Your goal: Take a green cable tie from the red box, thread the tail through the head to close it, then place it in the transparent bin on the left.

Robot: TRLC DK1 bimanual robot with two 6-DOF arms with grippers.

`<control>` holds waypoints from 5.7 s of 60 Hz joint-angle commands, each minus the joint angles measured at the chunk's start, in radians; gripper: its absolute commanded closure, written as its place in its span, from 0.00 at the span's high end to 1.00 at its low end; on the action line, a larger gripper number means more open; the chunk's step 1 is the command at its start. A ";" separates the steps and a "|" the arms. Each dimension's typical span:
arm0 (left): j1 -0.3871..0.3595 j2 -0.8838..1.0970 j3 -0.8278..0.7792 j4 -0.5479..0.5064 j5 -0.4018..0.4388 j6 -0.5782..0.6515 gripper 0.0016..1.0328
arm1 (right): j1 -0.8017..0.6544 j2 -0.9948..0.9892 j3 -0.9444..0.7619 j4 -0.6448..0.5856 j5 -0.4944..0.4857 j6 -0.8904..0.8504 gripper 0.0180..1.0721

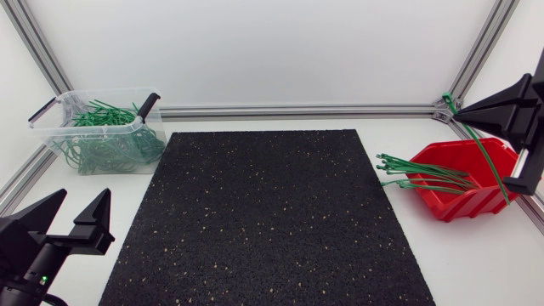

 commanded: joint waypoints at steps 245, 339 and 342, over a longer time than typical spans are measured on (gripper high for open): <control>-0.451 1.343 0.744 0.494 0.957 -0.538 0.31 | 0.413 0.634 -0.040 0.432 -0.876 0.892 0.05; -0.362 1.341 0.793 0.460 0.951 -0.604 0.04 | 0.424 0.552 -0.123 0.601 -0.718 0.872 0.55; -0.344 1.341 0.804 0.445 0.960 -0.604 0.04 | 0.422 0.549 -0.129 0.601 -0.697 0.828 0.84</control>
